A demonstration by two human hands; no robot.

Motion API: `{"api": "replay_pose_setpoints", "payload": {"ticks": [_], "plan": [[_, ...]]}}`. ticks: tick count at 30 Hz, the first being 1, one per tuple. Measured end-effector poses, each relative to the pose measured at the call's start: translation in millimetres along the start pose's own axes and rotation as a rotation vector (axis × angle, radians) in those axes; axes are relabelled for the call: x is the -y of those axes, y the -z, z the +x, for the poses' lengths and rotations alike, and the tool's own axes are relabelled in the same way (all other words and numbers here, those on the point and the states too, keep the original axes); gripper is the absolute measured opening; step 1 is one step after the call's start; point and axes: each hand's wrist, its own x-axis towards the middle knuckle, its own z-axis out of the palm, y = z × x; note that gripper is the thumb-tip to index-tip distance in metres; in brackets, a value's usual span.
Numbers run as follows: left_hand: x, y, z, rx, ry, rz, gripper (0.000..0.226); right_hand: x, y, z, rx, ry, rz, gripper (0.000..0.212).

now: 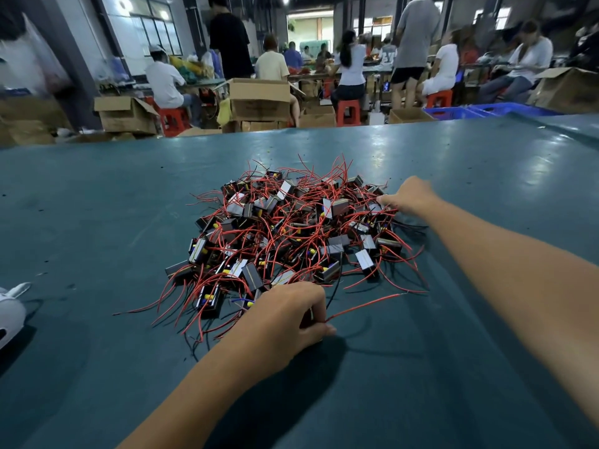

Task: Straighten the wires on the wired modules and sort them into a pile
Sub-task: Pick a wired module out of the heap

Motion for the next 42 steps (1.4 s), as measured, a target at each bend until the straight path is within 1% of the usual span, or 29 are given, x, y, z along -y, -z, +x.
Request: {"api": "replay_pose_setpoints", "payload": {"ticks": [2,4,7,9,11,13,14,15,18,19,20,21,22,23,25,28,31,33,34,35,37,38,40,42], "plan": [[1.4,-0.1,-0.4,-0.001,-0.003,-0.002,0.027,-1.3,0.3,0.5,0.002,-0.005,0.028,0.055],[2.9,-0.2,-0.8,-0.011,0.0,-0.016,0.027,-5.0,4.9,1.8,0.039,-0.014,0.109,0.042],[4.8,0.0,-0.8,-0.024,0.007,-0.026,0.025,-13.5,14.2,-2.7,0.126,-0.046,0.38,0.027],[5.7,0.1,-1.1,-0.027,0.008,-0.032,0.026,-16.8,17.3,-8.7,0.172,-0.069,0.507,0.024],[5.5,-0.5,-1.1,-0.03,0.001,-0.032,0.026,-17.6,20.1,-12.7,0.168,-0.087,0.588,0.021],[5.2,-0.6,-1.1,-0.033,-0.003,-0.029,0.027,-15.4,26.3,-14.5,0.183,-0.147,0.777,0.007],[5.1,-0.4,-1.1,-0.033,-0.004,-0.029,0.026,-14.3,31.4,-15.8,0.207,-0.192,0.904,0.004],[5.1,-0.1,-0.9,-0.031,-0.005,-0.03,0.026,-12.9,36.9,-18.1,0.229,-0.237,1.018,0.007],[5.2,0.3,-1.0,-0.032,0.001,-0.036,0.025,-13.8,51.8,-21.6,0.286,-0.295,1.218,0.018],[4.9,0.2,-0.7,-0.033,0.005,-0.037,0.025,-14.6,55.8,-24.0,0.317,-0.275,1.234,0.018],[4.4,0.1,-0.6,-0.036,0.01,-0.038,0.025,-15.6,59.7,-26.5,0.333,-0.237,1.189,0.017],[4.0,0.0,-0.3,-0.041,0.014,-0.039,0.025,-16.6,63.0,-29.1,0.316,-0.184,1.084,0.015],[3.5,0.2,-0.1,-0.046,0.018,-0.039,0.025,-18.0,66.6,-31.8,0.265,-0.127,0.958,0.012],[3.0,0.5,0.2,-0.047,0.023,-0.038,0.025,-19.3,69.5,-34.0,0.19,-0.07,0.859,0.013],[1.8,1.0,0.2,-0.039,0.031,-0.037,0.026,-20.6,73.2,-37.4,0.054,0.057,0.763,0.017],[0.3,2.1,-1.0,-0.04,0.055,-0.036,0.026,-21.5,76.3,-50.0,-0.049,0.218,0.737,0.025],[0.8,6.8,-2.2,-0.071,0.114,-0.025,0.024,-19.9,89.0,-77.2,-0.171,0.362,0.699,0.018],[1.3,10.4,-2.3,-0.078,0.131,0.004,0.023,-16.4,95.3,-107.0,-0.203,0.446,0.724,0.016],[1.1,11.8,-2.4,-0.076,0.137,0.015,0.022,-16.0,93.3,-123.9,-0.165,0.463,0.805,0.016],[0.8,12.8,-2.3,-0.072,0.145,0.019,0.022,-17.2,87.8,-141.4,-0.086,0.448,0.937,0.017],[0.5,14.3,-2.9,-0.063,0.168,0.022,0.023,-20.6,68.9,-174.9,0.172,0.332,1.239,0.024],[1.1,15.0,-3.1,-0.064,0.18,0.027,0.024,-21.6,59.9,-188.5,0.296,0.253,1.347,0.026],[4.4,17.0,-4.1,-0.08,0.209,0.056,0.024,-23.5,47.1,-206.4,0.463,0.114,1.466,0.025],[7.4,18.5,-4.6,-0.094,0.228,0.091,0.026,-25.0,41.2,-212.0,0.536,0.039,1.539,0.026]]}}
